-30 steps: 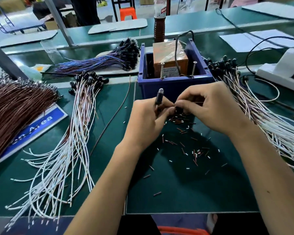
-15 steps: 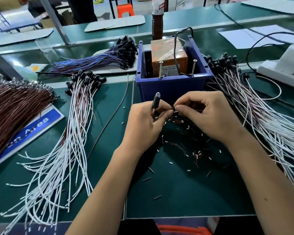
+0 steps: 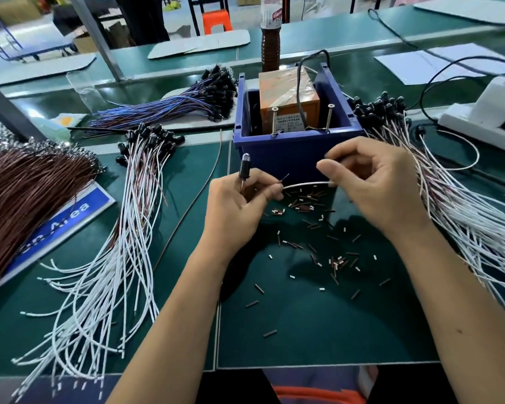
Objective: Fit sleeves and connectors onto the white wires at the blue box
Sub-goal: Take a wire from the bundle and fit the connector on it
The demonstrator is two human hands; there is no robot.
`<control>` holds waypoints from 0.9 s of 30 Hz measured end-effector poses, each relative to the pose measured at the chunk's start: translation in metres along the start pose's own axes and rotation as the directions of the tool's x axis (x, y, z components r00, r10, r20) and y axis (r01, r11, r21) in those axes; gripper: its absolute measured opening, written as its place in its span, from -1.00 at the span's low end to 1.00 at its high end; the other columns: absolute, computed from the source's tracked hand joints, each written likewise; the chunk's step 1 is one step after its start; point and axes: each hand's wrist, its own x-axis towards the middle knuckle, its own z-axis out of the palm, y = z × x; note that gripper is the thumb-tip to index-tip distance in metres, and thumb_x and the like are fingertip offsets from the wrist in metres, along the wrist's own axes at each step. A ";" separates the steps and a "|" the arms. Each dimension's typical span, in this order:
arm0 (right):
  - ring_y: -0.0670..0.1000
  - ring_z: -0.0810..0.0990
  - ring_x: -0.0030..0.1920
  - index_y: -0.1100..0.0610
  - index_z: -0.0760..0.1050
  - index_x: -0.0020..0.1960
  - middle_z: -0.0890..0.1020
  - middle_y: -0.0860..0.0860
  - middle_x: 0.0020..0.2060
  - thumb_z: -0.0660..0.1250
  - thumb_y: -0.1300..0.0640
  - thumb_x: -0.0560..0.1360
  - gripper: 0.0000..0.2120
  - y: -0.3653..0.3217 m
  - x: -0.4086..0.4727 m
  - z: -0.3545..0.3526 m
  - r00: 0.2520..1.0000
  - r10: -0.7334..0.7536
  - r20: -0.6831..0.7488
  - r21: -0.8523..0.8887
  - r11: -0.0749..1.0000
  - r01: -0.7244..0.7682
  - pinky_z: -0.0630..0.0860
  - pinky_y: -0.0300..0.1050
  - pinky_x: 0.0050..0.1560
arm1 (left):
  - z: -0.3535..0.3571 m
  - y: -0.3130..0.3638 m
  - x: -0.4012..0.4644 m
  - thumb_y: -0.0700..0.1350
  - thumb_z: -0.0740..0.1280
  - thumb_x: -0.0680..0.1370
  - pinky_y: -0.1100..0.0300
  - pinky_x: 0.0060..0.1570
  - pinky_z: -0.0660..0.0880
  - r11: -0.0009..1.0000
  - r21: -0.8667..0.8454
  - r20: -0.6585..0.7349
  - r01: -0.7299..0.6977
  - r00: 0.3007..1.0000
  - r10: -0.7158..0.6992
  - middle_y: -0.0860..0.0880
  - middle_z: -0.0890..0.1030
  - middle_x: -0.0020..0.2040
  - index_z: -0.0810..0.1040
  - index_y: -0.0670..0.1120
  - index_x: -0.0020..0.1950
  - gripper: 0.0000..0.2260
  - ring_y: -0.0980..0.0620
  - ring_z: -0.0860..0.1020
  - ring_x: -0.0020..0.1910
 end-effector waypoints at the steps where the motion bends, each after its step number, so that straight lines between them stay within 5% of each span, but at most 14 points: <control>1: -0.06 0.68 -0.35 0.12 0.68 -0.05 0.70 -0.04 -0.33 0.48 -0.06 0.59 -0.77 0.001 -0.001 0.000 1.000 0.000 -0.008 -0.067 0.998 -0.001 0.56 -0.16 -0.32 | 0.001 0.001 0.000 -0.28 0.49 0.55 0.12 -0.09 0.59 1.000 -0.026 -0.018 0.006 1.000 -0.006 -0.06 0.72 -0.24 0.69 -0.21 -0.09 -0.97 -0.01 0.69 -0.20; 4: -0.04 0.66 -0.28 0.11 0.66 -0.07 0.67 -0.08 -0.29 0.41 -0.08 0.64 -0.73 0.005 0.002 -0.003 0.959 -0.024 -0.283 -0.244 0.969 -0.048 0.57 -0.15 -0.19 | 0.002 0.004 0.001 -0.32 0.47 0.56 0.26 -0.08 0.53 0.994 -0.113 -0.152 0.009 0.988 -0.027 -0.14 0.70 -0.24 0.67 -0.29 -0.09 -0.95 0.05 0.67 -0.22; 7: 0.01 0.60 -0.32 0.15 0.62 -0.18 0.64 -0.04 -0.34 0.31 -0.13 0.67 -0.59 0.006 0.002 -0.006 0.818 -0.011 -0.575 -0.251 0.954 -0.163 0.54 -0.08 -0.19 | 0.004 0.007 0.002 -0.33 0.44 0.57 0.26 -0.10 0.54 0.988 -0.149 -0.254 -0.040 0.967 0.000 -0.20 0.69 -0.23 0.65 -0.33 -0.09 -0.93 0.04 0.68 -0.21; 10: -0.02 0.55 -0.50 0.13 0.61 -0.29 0.62 0.04 -0.47 0.14 -0.27 0.70 -0.38 0.002 0.000 0.005 0.879 0.363 -0.308 0.167 0.930 -0.326 0.45 -0.11 -0.40 | 0.010 0.009 0.000 -0.28 0.46 0.57 0.16 -0.14 0.58 0.991 -0.093 -0.263 -0.092 0.963 0.064 -0.10 0.71 -0.23 0.68 -0.26 -0.08 -0.95 0.00 0.70 -0.20; 13: -0.02 0.52 -0.49 0.18 0.67 -0.09 0.69 0.12 -0.31 0.04 -0.28 0.71 -0.35 -0.009 0.002 0.014 0.867 0.480 0.134 0.647 0.620 -0.443 0.33 -0.26 -0.55 | 0.015 0.008 -0.001 -0.22 0.48 0.57 0.09 -0.18 0.58 0.994 0.006 -0.207 -0.112 0.972 0.110 0.01 0.71 -0.23 0.71 -0.16 -0.08 -0.96 0.01 0.68 -0.22; 20: -0.16 0.37 -0.46 0.06 0.54 0.03 0.61 -0.04 -0.20 0.15 -0.03 0.74 -0.73 -0.006 0.007 0.002 0.883 0.458 0.098 0.937 0.256 -0.237 0.25 -0.35 -0.56 | 0.015 0.005 -0.004 -0.23 0.50 0.55 -0.07 -0.18 0.61 0.992 -0.020 -0.147 -0.121 0.982 0.117 0.03 0.72 -0.22 0.71 -0.12 -0.07 -0.97 -0.02 0.70 -0.20; 24: -0.17 0.43 -0.47 0.07 0.57 0.01 0.72 -0.03 -0.15 0.13 -0.09 0.74 -0.66 -0.007 0.007 -0.006 0.902 0.416 0.116 0.932 0.269 -0.244 0.28 -0.36 -0.57 | 0.016 0.005 -0.005 -0.24 0.50 0.55 -0.11 -0.16 0.61 0.994 -0.029 -0.131 -0.104 0.986 0.099 0.02 0.72 -0.22 0.71 -0.14 -0.07 -0.98 -0.05 0.70 -0.18; 27: -0.11 0.44 -0.55 0.07 0.58 -0.14 0.68 0.03 -0.29 0.21 -0.10 0.71 -0.63 -0.011 0.004 -0.001 0.899 0.428 0.091 0.765 0.548 -0.338 0.23 -0.32 -0.62 | 0.015 0.006 -0.005 -0.22 0.50 0.56 -0.06 -0.18 0.60 0.994 -0.008 -0.152 -0.108 0.983 0.105 0.02 0.72 -0.22 0.71 -0.14 -0.07 -0.98 -0.03 0.70 -0.19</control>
